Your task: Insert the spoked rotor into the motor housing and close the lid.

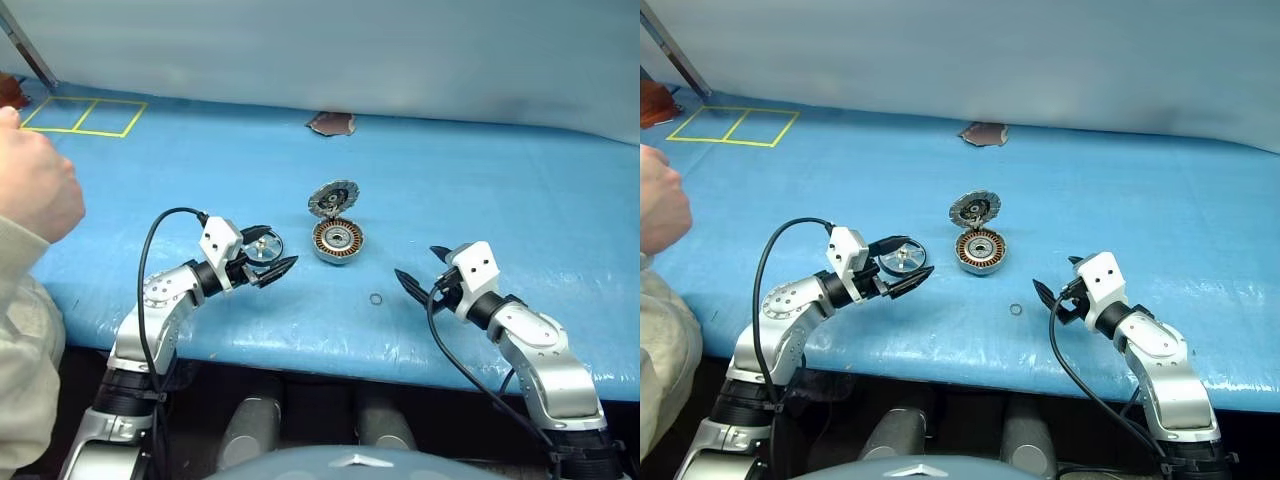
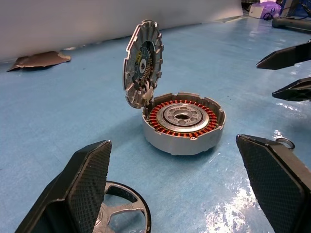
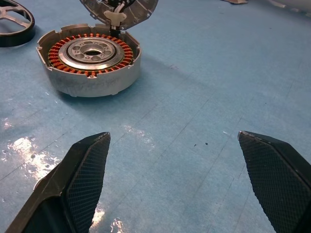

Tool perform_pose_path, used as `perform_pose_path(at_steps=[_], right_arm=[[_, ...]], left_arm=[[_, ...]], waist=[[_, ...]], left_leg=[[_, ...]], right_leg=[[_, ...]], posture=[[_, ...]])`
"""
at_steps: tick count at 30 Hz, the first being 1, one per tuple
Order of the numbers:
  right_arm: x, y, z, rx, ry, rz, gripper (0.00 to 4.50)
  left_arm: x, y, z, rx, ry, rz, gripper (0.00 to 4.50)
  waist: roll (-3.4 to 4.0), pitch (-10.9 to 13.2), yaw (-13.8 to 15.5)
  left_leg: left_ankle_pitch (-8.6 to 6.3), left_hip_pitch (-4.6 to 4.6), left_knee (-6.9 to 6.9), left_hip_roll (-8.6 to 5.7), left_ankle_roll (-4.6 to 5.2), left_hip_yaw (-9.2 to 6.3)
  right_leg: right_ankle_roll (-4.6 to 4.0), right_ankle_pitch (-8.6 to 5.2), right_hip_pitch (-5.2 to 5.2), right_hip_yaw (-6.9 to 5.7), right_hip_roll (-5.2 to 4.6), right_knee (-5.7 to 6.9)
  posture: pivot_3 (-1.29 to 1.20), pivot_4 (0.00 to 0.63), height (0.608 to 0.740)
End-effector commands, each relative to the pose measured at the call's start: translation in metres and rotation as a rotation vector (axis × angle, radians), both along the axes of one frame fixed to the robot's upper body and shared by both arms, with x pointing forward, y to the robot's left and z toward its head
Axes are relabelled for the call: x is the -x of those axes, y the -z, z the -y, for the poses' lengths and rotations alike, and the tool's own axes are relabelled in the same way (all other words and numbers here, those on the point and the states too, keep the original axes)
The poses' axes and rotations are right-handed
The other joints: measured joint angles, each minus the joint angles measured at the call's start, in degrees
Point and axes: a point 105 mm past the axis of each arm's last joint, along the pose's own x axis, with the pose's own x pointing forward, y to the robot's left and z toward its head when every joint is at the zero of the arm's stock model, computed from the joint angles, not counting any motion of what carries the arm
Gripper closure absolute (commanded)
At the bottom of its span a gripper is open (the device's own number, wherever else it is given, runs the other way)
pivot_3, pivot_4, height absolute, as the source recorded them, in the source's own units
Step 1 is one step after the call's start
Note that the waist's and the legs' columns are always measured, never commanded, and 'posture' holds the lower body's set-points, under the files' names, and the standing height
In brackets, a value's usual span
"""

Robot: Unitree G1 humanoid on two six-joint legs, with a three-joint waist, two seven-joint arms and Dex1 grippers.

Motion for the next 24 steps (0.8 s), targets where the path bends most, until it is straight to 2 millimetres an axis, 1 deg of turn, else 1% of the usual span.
perform_pose_path(at_steps=[1,10,16,24], right_arm=[[-0.0032,-0.0142,-0.0002,0.003,0.005,0.053,0.06],[-0.0047,-0.0156,0.0024,0.0,0.026,0.065,0.06],[-0.0082,-0.0181,0.0087,0.032,0.07,0.098,0.06],[-0.0076,-0.0191,0.006,0.041,0.052,0.106,0.06]], left_arm=[[0.0012,-0.0177,0.0035,0.019,0.025,0.055,0.0],[0.0016,-0.0176,0.0028,0.015,0.02,0.054,0.0],[0.0012,-0.0179,0.0038,0.015,0.02,0.055,0.0],[0.0018,-0.0183,0.0033,0.021,0.016,0.052,0.0]], waist=[[0.0,0.0,0.0],[0.0,0.0,0.0],[0.0,0.0,0.0],[0.0,0.0,0.0]], left_leg=[[0.0,0.0,0.0,0.0,0.0,0.0],[0.0,0.0,0.0,0.0,0.0,0.0],[0.0,0.0,0.0,0.0,0.0,0.0],[0.0,0.0,0.0,0.0,0.0,0.0]], right_leg=[[0.0,0.0,0.0,0.0,0.0,0.0],[0.0,0.0,0.0,0.0,0.0,0.0],[0.0,0.0,0.0,0.0,0.0,0.0],[0.0,0.0,0.0,0.0,0.0,0.0]], posture=[[0.0,0.15,0.74],[0.0,0.15,0.74],[0.0,0.15,0.74],[0.0,0.15,0.74]])
